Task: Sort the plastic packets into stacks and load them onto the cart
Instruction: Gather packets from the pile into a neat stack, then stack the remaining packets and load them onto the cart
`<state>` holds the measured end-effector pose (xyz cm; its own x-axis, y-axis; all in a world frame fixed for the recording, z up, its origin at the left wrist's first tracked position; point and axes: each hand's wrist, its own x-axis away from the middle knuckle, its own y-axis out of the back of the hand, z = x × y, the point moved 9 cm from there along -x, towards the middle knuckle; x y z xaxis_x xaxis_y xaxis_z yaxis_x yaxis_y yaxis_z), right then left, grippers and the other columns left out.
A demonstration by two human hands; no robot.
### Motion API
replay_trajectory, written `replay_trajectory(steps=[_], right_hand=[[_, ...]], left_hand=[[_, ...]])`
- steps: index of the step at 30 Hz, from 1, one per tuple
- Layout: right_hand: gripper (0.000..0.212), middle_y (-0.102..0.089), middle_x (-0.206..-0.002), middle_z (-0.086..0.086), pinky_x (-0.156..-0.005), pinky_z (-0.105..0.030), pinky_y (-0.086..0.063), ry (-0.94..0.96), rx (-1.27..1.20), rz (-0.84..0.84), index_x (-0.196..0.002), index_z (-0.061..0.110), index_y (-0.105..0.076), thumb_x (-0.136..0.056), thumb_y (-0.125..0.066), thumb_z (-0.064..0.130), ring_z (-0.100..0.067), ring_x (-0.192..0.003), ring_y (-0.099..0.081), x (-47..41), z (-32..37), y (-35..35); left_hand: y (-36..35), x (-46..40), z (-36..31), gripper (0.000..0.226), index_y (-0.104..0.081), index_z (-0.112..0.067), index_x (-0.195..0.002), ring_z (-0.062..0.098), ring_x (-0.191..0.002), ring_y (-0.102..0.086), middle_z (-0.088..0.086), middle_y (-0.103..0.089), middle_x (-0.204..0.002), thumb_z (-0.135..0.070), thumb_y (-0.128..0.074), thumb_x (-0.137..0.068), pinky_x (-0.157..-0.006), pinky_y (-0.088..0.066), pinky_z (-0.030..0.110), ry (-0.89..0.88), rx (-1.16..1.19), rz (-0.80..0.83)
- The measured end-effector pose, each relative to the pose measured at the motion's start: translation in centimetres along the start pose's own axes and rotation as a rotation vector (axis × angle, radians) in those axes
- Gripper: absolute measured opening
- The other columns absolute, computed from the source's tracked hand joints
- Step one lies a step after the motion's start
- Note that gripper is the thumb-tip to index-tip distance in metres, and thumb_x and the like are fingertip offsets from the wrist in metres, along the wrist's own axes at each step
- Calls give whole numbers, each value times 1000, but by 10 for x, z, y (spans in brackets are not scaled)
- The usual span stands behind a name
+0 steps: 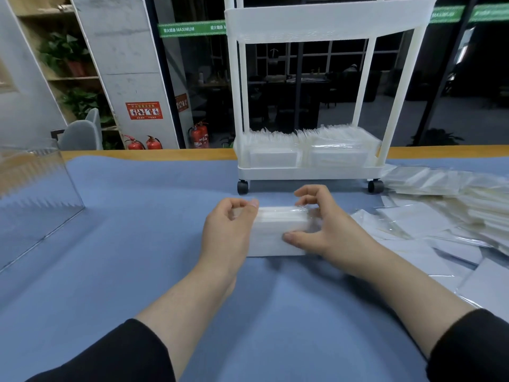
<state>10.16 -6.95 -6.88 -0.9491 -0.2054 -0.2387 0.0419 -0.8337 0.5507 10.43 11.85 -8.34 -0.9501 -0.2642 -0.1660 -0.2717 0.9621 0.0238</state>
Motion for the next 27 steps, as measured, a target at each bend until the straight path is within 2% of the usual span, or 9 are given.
replay_trajectory(steps=[3, 5, 8, 11, 14, 18, 22, 25, 27], right_hand=[[53, -58, -98, 15, -55, -12, -43, -32, 29, 90, -119, 44, -44, -83, -78, 26, 2, -65, -55, 3, -3, -6], [46, -59, -78, 15, -48, -18, -42, -42, 28, 104, -116, 44, -46, -85, -72, 21, -4, -53, -49, 3, -2, -8], [33, -61, -74, 16, -55, -21, -44, -3, 81, 59, -106, 38, -55, -84, -69, 18, -4, -56, -49, 1, 1, -3], [27, -61, -73, 16, -54, -18, -41, 11, 86, 11, -99, 35, -60, -83, -71, 16, -3, -57, -49, 1, 1, 6], [26, -60, -71, 15, -55, -16, -39, 40, 5, -54, -95, 34, -62, -83, -74, 14, -4, -59, -48, 4, 10, 17], [26, -60, -72, 12, -61, -20, -40, 52, -2, -64, -92, 36, -62, -83, -76, 16, -7, -63, -48, 10, 26, 20], [20, -69, -81, 6, -66, -28, -45, 4, 106, 36, -92, 37, -67, -81, -82, 30, -12, -68, -58, 16, 58, 36], [20, -70, -87, 20, -76, -19, -49, 5, 317, 147, -95, 39, -70, -80, -80, 46, 2, -80, -63, 20, 88, 51], [22, -69, -89, 21, -79, -22, -51, 19, 462, 189, -96, 41, -69, -80, -76, 53, 2, -83, -62, 17, 109, 58]], left_hand=[[-11, 3, 0, 9, -60, -33, -105, 13, -84, -57, -1, -61, -101, -39, -61, -99, -67, -42, 25, -1, -63, 93], [-16, 4, -2, 16, -59, -27, -99, 7, -76, -52, -5, -60, -92, -42, -53, -103, -64, -40, 20, -32, -108, 132], [-18, 5, -3, 30, -60, -19, -94, 8, -71, -49, -9, -56, -80, -45, -50, -104, -64, -39, 22, -50, -95, 183], [-19, 5, -5, 15, -56, -38, -112, 12, -84, -57, -5, -61, -100, -46, -58, -100, -75, -46, 27, -16, -185, 345], [-13, 4, -7, 50, -45, -42, -129, 9, -93, -67, -8, -69, -109, -18, -72, -94, -83, -51, 22, -20, -127, 502], [0, 8, -20, 28, -68, -21, -110, 8, -88, -67, -8, -75, -93, 0, -69, -91, -84, -51, 22, -54, -89, 419], [5, 13, -45, 22, -71, -17, -102, 5, -81, -64, -9, -72, -86, 2, -68, -91, -77, -49, 14, -91, -77, 436], [3, 13, -62, 23, -71, -14, -103, 6, -84, -65, -6, -74, -89, 4, -66, -91, -78, -50, 15, -100, -103, 480], [-3, 13, -78, 19, -70, -11, -105, 7, -87, -66, -1, -75, -93, 0, -67, -89, -82, -51, 21, -109, -131, 543]])
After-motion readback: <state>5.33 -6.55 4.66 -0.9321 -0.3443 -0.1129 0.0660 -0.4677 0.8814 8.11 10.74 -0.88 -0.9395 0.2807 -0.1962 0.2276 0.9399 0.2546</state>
